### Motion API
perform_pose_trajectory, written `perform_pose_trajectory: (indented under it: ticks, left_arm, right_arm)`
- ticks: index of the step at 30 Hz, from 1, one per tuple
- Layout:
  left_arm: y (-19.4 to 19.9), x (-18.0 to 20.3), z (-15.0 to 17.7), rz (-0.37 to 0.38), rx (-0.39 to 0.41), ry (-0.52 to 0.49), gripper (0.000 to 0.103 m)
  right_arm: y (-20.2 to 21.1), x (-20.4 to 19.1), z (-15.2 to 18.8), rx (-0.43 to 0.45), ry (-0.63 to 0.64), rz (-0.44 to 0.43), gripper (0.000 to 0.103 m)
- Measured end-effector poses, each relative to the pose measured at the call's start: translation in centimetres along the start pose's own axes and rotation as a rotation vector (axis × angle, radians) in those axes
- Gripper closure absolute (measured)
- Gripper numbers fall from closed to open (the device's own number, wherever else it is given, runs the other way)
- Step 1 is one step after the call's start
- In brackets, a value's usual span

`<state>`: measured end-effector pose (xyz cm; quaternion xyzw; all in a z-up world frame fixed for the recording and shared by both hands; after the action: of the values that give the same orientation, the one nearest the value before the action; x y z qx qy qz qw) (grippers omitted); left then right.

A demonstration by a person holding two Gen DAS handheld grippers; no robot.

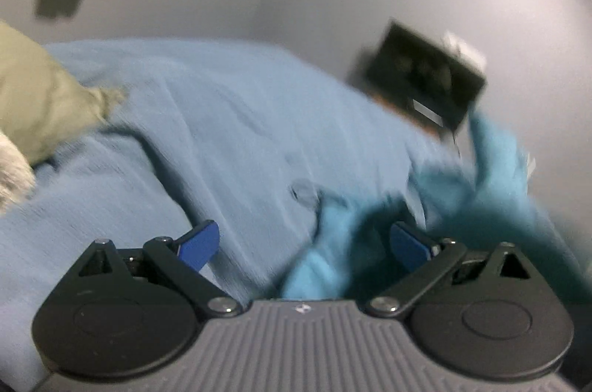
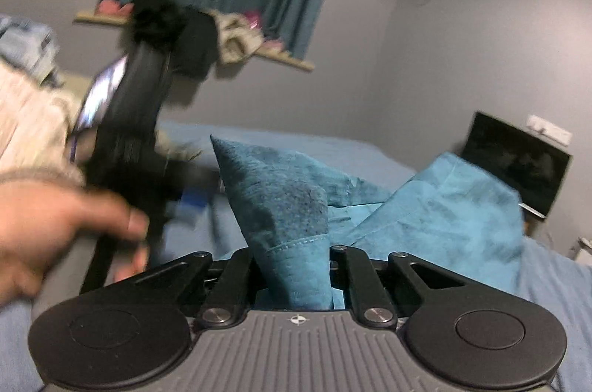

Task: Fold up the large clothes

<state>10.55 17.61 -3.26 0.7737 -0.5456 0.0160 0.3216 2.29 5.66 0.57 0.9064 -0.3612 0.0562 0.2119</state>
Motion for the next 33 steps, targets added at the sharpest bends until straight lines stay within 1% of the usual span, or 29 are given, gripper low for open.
perform_pose_trajectory:
  ticks: [1,2,3,5,6,8,9,10,11,12,13,15,17,19,20,22,23,25,26,27,28,29,30,32,33]
  left_arm:
    - [0.3,-0.5,-0.3,0.019,0.021,0.028,0.011]
    - [0.6,-0.8,-0.5,0.057,0.038,0.051,0.014]
    - [0.8,-0.7,-0.5,0.094,0.042,0.051,0.014]
    - [0.9,0.1,-0.4,0.124,0.020,-0.021,0.022]
    - [0.7,1.0,0.0,0.133,0.002,-0.072,0.024]
    - [-0.3,2.4,0.9,0.123,-0.053,-0.176,0.035]
    - [-1.1,3.1,1.4,0.118,-0.092,-0.213,0.038]
    - [-1.8,3.4,1.9,0.109,-0.133,-0.242,0.043]
    - [-2.5,3.7,2.4,0.080,-0.177,-0.267,0.053]
    - [-3.1,3.9,2.9,0.048,-0.213,-0.284,0.054]
    - [-3.7,3.9,3.2,0.033,-0.240,-0.288,0.054]
    - [-4.6,4.1,3.8,0.008,-0.282,-0.299,0.054]
    - [-5.2,4.5,4.1,-0.010,-0.309,-0.317,0.054]
    - [-5.4,4.8,4.4,-0.027,-0.318,-0.332,0.053]
    - [-5.6,5.1,4.4,-0.031,-0.321,-0.333,0.053]
    - [-5.9,5.4,4.5,-0.036,-0.323,-0.330,0.053]
    - [-6.0,5.7,4.6,-0.038,-0.323,-0.332,0.052]
    - [-6.0,6.1,4.8,-0.045,-0.320,-0.336,0.051]
    - [-5.9,6.0,4.6,-0.047,-0.319,-0.338,0.051]
    - [-6.7,5.7,4.7,-0.047,-0.319,-0.340,0.051]
    - [-6.7,5.8,4.7,-0.047,-0.318,-0.339,0.051]
    - [-6.6,6.0,4.8,-0.049,-0.316,-0.339,0.051]
    - [-7.1,5.3,4.5,-0.050,-0.316,-0.339,0.051]
    - [-7.0,4.3,4.1,-0.052,-0.312,-0.343,0.051]
    - [-6.9,4.3,4.1,-0.053,-0.308,-0.346,0.051]
  right_arm:
    - [-0.6,-0.6,0.4,-0.015,-0.001,-0.019,0.091]
    - [-1.2,-1.1,0.8,-0.032,-0.008,-0.037,0.091]
    - [-2.0,-1.6,1.2,-0.052,-0.018,-0.065,0.091]
    - [-3.1,-2.2,2.3,-0.083,-0.050,-0.113,0.091]
    - [-3.7,-2.4,2.7,-0.104,-0.073,-0.139,0.091]
    - [-4.4,-2.5,3.5,-0.119,-0.150,-0.204,0.091]
    - [-4.6,-2.3,3.8,-0.124,-0.182,-0.229,0.091]
    - [-4.8,-2.3,4.1,-0.129,-0.210,-0.251,0.091]
    - [-4.8,-2.3,4.3,-0.128,-0.233,-0.267,0.091]
    - [-4.7,-2.3,4.4,-0.126,-0.249,-0.279,0.091]
    - [-4.5,-2.3,4.4,-0.127,-0.258,-0.286,0.089]
    - [-3.8,-1.6,4.5,-0.137,-0.268,-0.295,0.081]
    - [-2.7,-1.6,4.3,-0.148,-0.258,-0.300,0.059]
    - [-0.6,-2.0,4.0,-0.130,-0.230,-0.323,0.049]
    - [0.8,-1.8,4.0,-0.121,-0.221,-0.326,0.048]
    - [3.2,-0.9,4.0,-0.111,-0.222,-0.316,0.048]
    - [3.8,-0.1,3.7,-0.103,-0.235,-0.308,0.046]
    - [4.6,3.0,2.7,-0.078,-0.289,-0.272,0.046]
    - [5.6,4.5,2.7,-0.062,-0.328,-0.249,0.044]
    - [6.3,6.5,3.1,-0.046,-0.380,-0.216,0.043]
    - [7.1,8.7,3.7,-0.037,-0.424,-0.183,0.043]
    - [7.7,10.3,4.0,-0.027,-0.475,-0.130,0.044]
    - [8.0,12.0,4.6,-0.022,-0.516,-0.070,0.045]
    - [8.4,14.8,6.5,-0.040,-0.596,0.049,0.058]
    - [8.2,15.8,7.5,-0.050,-0.641,0.089,0.061]
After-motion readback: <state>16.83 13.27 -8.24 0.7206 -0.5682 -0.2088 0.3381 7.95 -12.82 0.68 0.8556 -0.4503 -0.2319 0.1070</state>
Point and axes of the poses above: each gripper's, at about its wrist camera, not at the fingertips, and y roughly against the way its jaws point, x to its right, z to its underside, the point moved 2 cm from there along -y, roughly the way its jaws point, and after that the axes turned 6 degrees about -z, right-handed, at the moved point
